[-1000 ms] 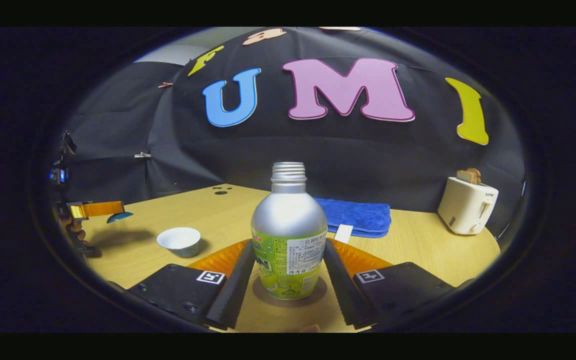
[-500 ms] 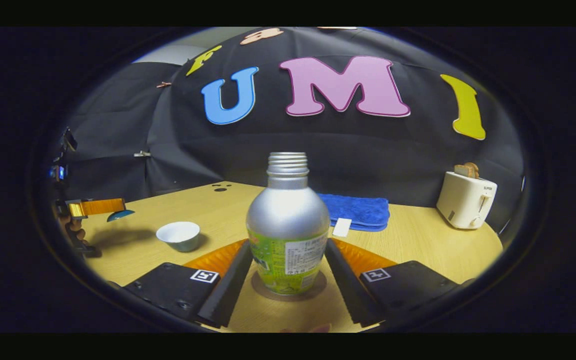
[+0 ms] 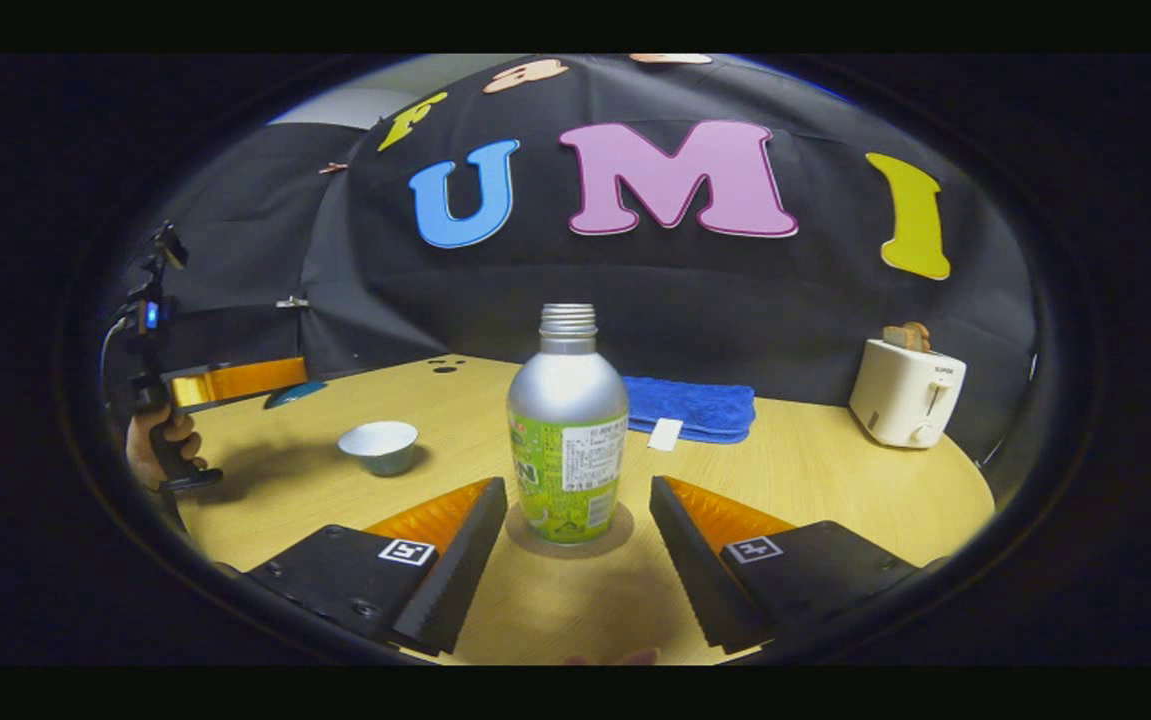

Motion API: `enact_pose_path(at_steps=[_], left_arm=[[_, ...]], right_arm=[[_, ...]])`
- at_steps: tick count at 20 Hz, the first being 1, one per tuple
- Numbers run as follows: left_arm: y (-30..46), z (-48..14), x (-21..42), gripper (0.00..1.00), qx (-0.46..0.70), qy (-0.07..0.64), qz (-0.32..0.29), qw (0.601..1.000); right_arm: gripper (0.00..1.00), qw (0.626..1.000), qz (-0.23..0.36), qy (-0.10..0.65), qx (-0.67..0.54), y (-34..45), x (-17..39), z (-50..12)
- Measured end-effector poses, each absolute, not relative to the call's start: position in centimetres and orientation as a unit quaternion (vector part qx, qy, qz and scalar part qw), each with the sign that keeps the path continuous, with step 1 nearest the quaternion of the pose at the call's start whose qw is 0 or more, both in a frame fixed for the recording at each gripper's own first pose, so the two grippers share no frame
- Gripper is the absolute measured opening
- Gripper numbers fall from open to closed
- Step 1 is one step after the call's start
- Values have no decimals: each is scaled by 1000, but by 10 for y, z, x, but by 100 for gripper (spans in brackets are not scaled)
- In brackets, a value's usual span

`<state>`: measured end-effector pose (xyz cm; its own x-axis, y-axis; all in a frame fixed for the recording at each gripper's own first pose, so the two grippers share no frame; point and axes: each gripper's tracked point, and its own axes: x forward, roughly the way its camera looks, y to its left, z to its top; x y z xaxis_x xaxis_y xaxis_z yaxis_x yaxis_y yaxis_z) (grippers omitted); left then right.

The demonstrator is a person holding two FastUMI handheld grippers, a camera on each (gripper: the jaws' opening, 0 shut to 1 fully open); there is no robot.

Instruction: Open the teacup lid with one hand, grasp the water bottle and pour water into the teacup with the other hand; after pouring, place the water bottle on the coaster and then close the teacup lid.

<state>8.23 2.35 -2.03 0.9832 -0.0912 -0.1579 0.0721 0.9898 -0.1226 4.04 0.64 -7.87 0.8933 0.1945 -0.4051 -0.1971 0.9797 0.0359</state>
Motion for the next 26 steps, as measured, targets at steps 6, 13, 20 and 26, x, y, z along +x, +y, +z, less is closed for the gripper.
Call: enact_pose_path(at_steps=[6,13,20,26], left_arm=[[13,-57,115,31,-44,133,-49,989],[11,-82,127,31,-21,164,-35,986],[5,-97,130,31,-4,179,-22,984],[4,-99,131,32,20,185,-17,982]], right_arm=[[90,987,39,154,-7,-18,15,-36],[90,989,51,128,46,-19,-20,-8],[90,990,52,121,43,-31,-35,-2],[89,992,50,111,34,-31,-39,8]])
